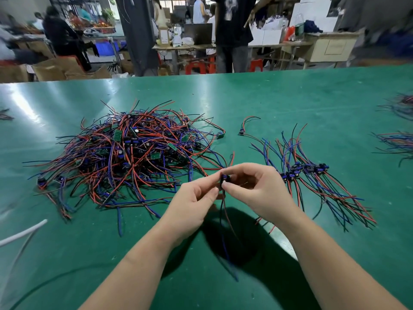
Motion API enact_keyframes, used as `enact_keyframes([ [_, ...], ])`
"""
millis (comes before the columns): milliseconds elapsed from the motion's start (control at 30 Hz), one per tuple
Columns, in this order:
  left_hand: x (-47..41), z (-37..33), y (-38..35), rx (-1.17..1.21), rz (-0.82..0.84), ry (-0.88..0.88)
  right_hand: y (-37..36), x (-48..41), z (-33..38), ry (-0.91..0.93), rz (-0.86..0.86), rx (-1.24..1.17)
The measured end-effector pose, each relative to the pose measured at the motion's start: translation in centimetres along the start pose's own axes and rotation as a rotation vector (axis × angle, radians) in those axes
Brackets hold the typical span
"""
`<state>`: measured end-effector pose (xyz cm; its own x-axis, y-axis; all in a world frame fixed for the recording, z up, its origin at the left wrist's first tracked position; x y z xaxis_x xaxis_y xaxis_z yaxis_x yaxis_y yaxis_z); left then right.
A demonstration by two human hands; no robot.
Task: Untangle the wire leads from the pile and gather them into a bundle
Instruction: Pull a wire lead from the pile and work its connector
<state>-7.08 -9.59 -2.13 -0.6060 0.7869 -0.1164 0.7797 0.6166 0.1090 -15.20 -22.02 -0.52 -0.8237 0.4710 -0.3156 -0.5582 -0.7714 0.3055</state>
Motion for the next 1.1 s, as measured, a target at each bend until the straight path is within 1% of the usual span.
enact_keyframes([
  [67,0.0,-0.2,-0.3,0.005,0.039,-0.013,0.2,0.0,0.4,0.058,-0.045,0.082],
  [100,0.0,-0.1,-0.3,-0.003,0.042,-0.004,0.4,0.0,0.7,0.089,-0.092,0.138],
  [167,-0.1,0.3,-0.1,-0.062,-0.003,0.017,1.6,-0.3,0.9,0.112,-0.234,0.231],
  [267,-0.2,0.4,0.8,-0.159,-0.167,-0.034,4.8,-0.7,0.9,0.102,-0.423,0.403],
  [333,-0.2,0.2,2.0,-0.232,-0.302,-0.101,6.5,-0.7,0.6,0.101,-0.498,0.522],
  [367,-0.2,0.2,2.6,-0.27,-0.353,-0.125,6.9,-0.7,0.4,0.102,-0.509,0.557],
  [467,-0.2,0.0,3.7,-0.376,-0.446,-0.153,6.5,-1.2,-0.8,0.074,-0.435,0.598],
  [533,0.0,-0.4,4.0,-0.469,-0.488,-0.16,5.8,-1.7,-2.1,0.017,-0.352,0.688],
  [600,0.2,-0.7,4.3,-0.654,-0.559,-0.156,5.4,-2.0,-3.2,-0.056,-0.272,0.798],
  [667,0.4,-0.7,4.5,-0.852,-0.612,-0.097,5.2,-2.1,-4.0,-0.145,-0.206,0.925],
  [733,0.4,0.0,4.7,-0.998,-0.576,0.046,5.3,-2.0,-4.3,-0.215,-0.183,1.036],
  [800,0.3,1.2,4.9,-1.119,-0.491,0.215,5.3,-2.0,-4.3,-0.267,-0.179,1.066],
  [867,0.3,2.3,5.0,-1.234,-0.414,0.311,5.1,-2.0,-4.5,-0.301,-0.146,1.092],
  [933,0.2,2.8,5.1,-1.287,-0.394,0.321,4.8,-2.0,-4.7,-0.324,-0.102,1.139],
  [1000,0.0,2.8,5.6,-1.306,-0.416,0.285,4.5,-1.8,-4.4,-0.321,-0.097,1.125],
  [1100,-0.6,2.8,6.5,-1.268,-0.447,0.203,4.0,-1.5,-3.0,-0.181,-0.177,0.983],
])
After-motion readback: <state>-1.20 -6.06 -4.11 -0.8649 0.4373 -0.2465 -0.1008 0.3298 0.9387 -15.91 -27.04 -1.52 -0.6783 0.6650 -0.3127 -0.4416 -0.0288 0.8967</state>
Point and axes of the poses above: each hand's wrist, its own x-axis away from the middle knuckle, its own y-axis out of the back of the hand, z = x × y, the point moved 4 cm from there along -x, towards the middle knuckle, and after that the axes turned 1 degree about x, right-handed, at the moved point
